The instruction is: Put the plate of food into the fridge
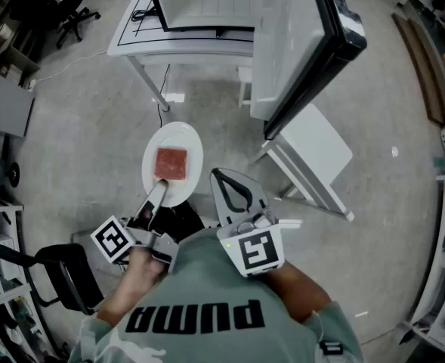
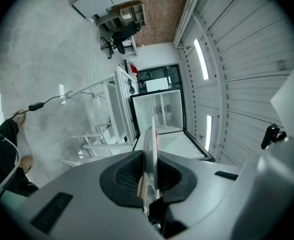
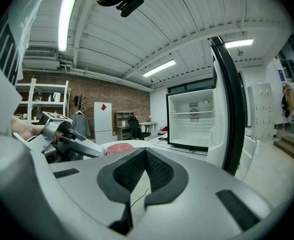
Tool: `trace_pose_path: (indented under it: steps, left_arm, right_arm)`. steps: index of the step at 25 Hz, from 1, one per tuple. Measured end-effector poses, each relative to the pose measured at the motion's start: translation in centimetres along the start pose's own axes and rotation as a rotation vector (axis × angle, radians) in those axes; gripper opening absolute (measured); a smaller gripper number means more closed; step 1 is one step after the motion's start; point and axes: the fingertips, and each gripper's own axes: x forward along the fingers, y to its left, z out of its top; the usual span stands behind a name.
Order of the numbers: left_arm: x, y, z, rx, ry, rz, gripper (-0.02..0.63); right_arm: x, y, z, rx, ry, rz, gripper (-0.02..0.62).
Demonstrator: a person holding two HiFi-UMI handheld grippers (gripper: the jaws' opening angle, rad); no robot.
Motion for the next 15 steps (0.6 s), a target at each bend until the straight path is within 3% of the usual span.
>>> trace_pose_path:
  steps: [15]
  left_arm:
    - [-0.45,0.29,0.90,-0.002,-0.015,0.005,0.038]
  right_arm:
    - [1.02,0.51,0.25,0.012,-0.008,0.011,0.005]
